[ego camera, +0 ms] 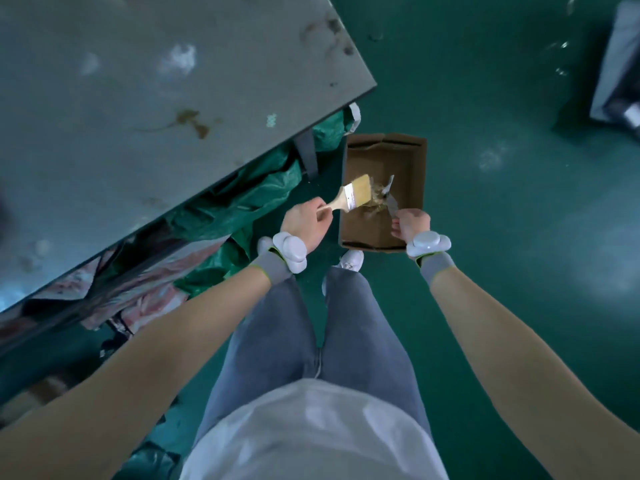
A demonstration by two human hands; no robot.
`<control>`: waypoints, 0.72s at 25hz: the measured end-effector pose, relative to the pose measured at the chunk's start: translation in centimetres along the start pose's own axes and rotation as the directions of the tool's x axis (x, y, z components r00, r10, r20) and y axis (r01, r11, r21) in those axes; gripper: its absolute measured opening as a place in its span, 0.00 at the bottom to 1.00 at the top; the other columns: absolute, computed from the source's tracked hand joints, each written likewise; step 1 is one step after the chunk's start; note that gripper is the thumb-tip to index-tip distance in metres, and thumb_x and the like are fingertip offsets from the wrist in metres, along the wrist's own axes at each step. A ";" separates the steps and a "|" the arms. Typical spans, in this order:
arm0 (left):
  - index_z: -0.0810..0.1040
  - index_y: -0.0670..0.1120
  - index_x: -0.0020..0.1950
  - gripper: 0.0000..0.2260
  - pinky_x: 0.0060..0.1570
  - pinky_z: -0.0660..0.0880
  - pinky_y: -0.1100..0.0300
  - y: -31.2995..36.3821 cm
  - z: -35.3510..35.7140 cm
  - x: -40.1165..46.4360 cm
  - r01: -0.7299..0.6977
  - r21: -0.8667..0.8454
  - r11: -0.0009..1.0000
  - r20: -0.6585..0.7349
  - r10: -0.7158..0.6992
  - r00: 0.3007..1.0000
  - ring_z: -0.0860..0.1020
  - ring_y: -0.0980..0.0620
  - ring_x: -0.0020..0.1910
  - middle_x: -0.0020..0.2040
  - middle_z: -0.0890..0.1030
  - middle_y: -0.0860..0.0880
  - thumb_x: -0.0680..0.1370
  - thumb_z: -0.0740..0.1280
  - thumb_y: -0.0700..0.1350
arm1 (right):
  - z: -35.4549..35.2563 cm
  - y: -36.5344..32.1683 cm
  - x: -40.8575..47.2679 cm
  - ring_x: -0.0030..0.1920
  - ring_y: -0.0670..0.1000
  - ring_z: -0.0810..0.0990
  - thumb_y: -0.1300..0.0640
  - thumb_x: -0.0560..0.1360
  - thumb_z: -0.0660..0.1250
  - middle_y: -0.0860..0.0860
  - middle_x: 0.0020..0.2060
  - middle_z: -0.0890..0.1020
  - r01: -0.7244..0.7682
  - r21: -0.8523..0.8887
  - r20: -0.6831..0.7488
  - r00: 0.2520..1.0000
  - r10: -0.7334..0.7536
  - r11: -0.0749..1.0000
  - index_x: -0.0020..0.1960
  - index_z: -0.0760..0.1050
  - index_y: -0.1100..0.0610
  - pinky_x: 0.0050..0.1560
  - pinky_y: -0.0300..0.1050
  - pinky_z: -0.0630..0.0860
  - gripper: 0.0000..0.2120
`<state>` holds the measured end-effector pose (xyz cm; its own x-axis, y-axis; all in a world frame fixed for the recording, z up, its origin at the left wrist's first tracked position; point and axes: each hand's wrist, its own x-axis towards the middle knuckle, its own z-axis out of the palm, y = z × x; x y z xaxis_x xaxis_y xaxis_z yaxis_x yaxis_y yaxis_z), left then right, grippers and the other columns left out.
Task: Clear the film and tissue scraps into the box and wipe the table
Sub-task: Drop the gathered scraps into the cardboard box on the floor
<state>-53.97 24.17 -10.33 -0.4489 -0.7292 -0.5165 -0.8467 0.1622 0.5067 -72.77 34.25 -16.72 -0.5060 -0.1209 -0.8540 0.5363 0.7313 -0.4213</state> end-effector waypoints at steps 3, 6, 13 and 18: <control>0.78 0.41 0.48 0.10 0.38 0.73 0.51 -0.4 -3.0 -3.2 -0.013 -0.100 0.995 -0.071 0.006 0.997 0.78 0.41 0.38 0.39 0.82 0.42 0.78 0.62 0.47 | 1.3 -1.3 -3.7 0.29 0.49 0.75 0.63 0.76 0.61 0.52 0.32 0.78 0.134 -0.016 -0.017 0.991 -0.134 0.991 0.54 0.77 0.62 0.30 0.38 0.75 0.10; 0.79 0.41 0.49 0.09 0.38 0.72 0.55 -2.5 -7.1 -6.6 -0.054 -0.203 0.978 -0.214 0.009 0.977 0.78 0.44 0.36 0.39 0.82 0.44 0.78 0.64 0.46 | 4.0 -3.7 -9.0 0.29 0.50 0.75 0.63 0.74 0.60 0.52 0.32 0.78 0.357 -0.006 -0.064 0.932 -0.356 0.934 0.48 0.77 0.59 0.24 0.37 0.71 0.07; 0.78 0.39 0.49 0.09 0.30 0.64 0.59 -9.1 -15.0 -9.9 -0.051 -0.336 0.940 -0.400 -0.093 0.912 0.69 0.47 0.29 0.31 0.74 0.46 0.80 0.63 0.45 | 11.3 -8.4 -15.5 0.32 0.48 0.77 0.64 0.75 0.62 0.52 0.34 0.80 0.603 -0.021 -0.014 0.797 -0.603 0.797 0.45 0.75 0.58 0.36 0.41 0.76 0.04; 0.77 0.38 0.49 0.11 0.32 0.65 0.57 -14.4 -19.8 -9.1 0.024 -0.426 0.904 -0.433 -0.228 0.872 0.70 0.44 0.32 0.33 0.75 0.44 0.80 0.60 0.45 | 19.0 -12.0 -18.4 0.31 0.48 0.77 0.64 0.76 0.62 0.52 0.33 0.79 0.677 -0.076 0.101 0.736 -0.669 0.732 0.44 0.74 0.56 0.33 0.39 0.75 0.05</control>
<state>-32.06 15.27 0.75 -0.0753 -0.9607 -0.2673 -0.6548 -0.1545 0.7399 -57.03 14.95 -1.81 -0.6634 -0.6462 -0.3772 -0.0008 0.5047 -0.8633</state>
